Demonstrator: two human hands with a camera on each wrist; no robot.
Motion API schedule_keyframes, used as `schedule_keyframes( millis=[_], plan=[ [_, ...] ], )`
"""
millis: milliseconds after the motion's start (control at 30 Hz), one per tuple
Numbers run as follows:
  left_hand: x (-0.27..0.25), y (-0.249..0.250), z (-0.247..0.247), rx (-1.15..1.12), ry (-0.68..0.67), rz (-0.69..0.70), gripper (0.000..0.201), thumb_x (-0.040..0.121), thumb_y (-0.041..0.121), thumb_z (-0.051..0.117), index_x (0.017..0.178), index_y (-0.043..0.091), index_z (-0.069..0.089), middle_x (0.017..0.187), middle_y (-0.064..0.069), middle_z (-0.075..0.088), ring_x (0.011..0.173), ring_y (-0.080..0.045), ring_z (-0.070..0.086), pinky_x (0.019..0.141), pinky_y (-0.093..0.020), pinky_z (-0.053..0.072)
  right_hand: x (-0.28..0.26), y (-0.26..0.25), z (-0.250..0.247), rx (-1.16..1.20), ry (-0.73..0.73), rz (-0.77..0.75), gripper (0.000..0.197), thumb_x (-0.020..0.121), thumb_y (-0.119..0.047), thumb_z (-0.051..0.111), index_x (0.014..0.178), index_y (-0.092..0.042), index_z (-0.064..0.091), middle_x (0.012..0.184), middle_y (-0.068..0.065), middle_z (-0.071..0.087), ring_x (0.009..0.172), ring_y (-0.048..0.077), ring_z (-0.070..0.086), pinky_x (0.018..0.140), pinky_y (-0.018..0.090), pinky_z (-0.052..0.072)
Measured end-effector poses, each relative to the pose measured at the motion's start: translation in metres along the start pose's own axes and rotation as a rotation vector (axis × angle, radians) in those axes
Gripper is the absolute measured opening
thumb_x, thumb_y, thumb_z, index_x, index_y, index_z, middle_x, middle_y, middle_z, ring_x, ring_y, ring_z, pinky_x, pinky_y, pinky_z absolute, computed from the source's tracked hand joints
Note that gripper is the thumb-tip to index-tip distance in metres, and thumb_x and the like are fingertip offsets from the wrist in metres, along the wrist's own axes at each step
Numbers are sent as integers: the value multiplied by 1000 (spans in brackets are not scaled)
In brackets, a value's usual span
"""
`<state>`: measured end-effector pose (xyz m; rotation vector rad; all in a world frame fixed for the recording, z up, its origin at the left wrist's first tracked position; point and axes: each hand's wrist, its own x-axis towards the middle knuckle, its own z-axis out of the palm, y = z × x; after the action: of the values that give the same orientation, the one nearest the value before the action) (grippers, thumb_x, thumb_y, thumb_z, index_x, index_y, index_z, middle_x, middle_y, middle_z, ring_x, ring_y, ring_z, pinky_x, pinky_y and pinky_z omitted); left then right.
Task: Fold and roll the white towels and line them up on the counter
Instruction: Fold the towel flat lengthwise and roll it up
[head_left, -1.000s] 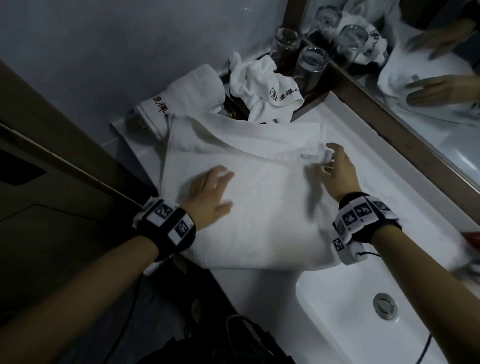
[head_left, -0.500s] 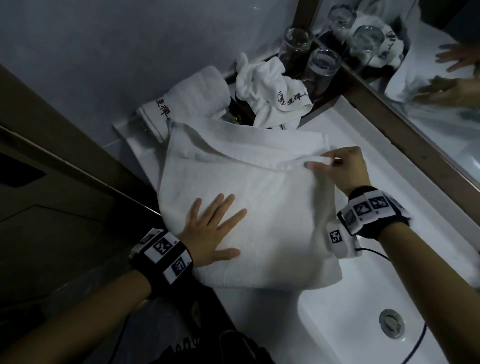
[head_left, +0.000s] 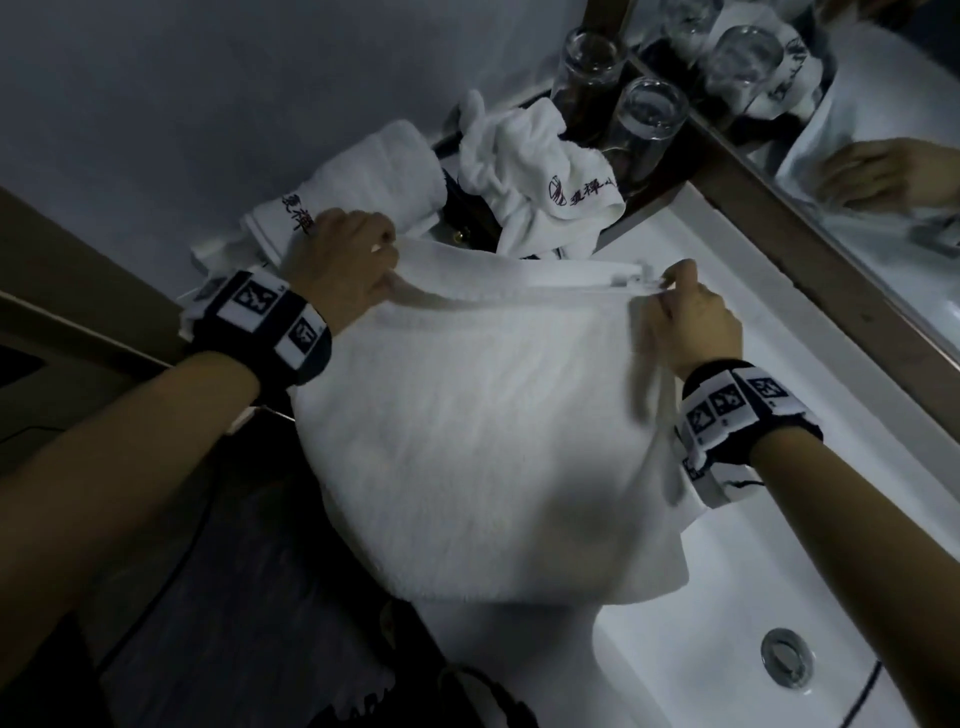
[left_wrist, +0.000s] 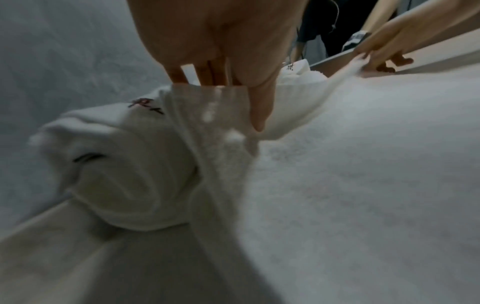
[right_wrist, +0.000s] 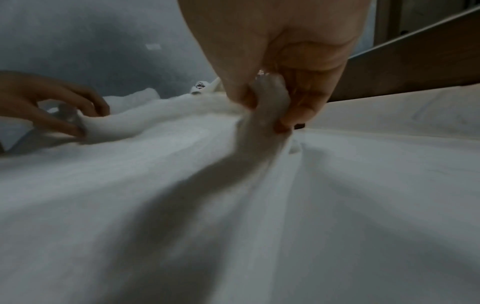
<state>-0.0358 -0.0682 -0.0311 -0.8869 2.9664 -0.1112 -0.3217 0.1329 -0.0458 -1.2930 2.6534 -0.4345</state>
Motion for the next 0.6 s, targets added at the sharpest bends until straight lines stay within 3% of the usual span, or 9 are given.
schedule_keyframes(
  millis=[67, 200, 300, 367, 433, 500, 600],
  plan=[
    [-3, -6, 0, 8, -5, 95, 21, 74, 18, 71, 83, -1, 66, 122, -21, 57, 105, -36, 56, 88, -45, 38, 9, 4, 0, -37, -23, 4, 27, 93, -28, 41, 105, -3, 42, 95, 22, 60, 76, 33, 49, 62, 36, 30],
    [-1, -9, 0, -49, 101, 156, 16, 77, 12, 67, 76, -4, 67, 112, -24, 64, 95, -40, 63, 79, -50, 46, 27, 8, 2, 83, -121, -21, 36, 89, -30, 57, 111, -2, 51, 118, 17, 50, 106, 34, 50, 78, 37, 37],
    [7, -12, 9, -58, 37, 107, 23, 87, 25, 57, 96, 7, 69, 134, -10, 53, 121, -36, 46, 96, -52, 36, 38, 8, 3, 211, -215, -151, 37, 80, -22, 70, 109, -4, 56, 137, 9, 43, 123, 26, 43, 102, 34, 31],
    [12, -14, 12, -78, -109, 7, 48, 86, 49, 36, 110, 18, 65, 144, -2, 40, 133, -34, 29, 106, -47, 20, 44, 7, 5, 207, -300, -172, 40, 77, -24, 73, 111, -9, 57, 141, 1, 43, 127, 19, 40, 108, 31, 24],
    [16, -11, 9, -76, -90, 61, 53, 84, 52, 36, 98, 12, 69, 139, -4, 46, 133, -33, 28, 101, -41, 13, 48, 4, 9, 181, -347, -145, 41, 78, -28, 72, 113, -12, 59, 135, 1, 51, 128, 21, 41, 106, 28, 22],
    [21, -8, 2, -34, -75, 124, 35, 87, 40, 54, 86, 8, 70, 134, -6, 48, 133, -30, 25, 96, -39, 10, 50, 1, 10, 143, -356, -109, 40, 79, -34, 70, 111, -12, 61, 126, 6, 57, 123, 26, 45, 105, 32, 25],
    [23, -6, -7, 82, -230, 133, 35, 88, 46, 51, 94, 17, 69, 145, 2, 36, 139, -25, 13, 104, -39, 8, 50, -1, 3, 145, -316, -28, 32, 73, -42, 73, 85, -15, 61, 97, 3, 58, 107, 25, 50, 100, 35, 32]
  ],
)
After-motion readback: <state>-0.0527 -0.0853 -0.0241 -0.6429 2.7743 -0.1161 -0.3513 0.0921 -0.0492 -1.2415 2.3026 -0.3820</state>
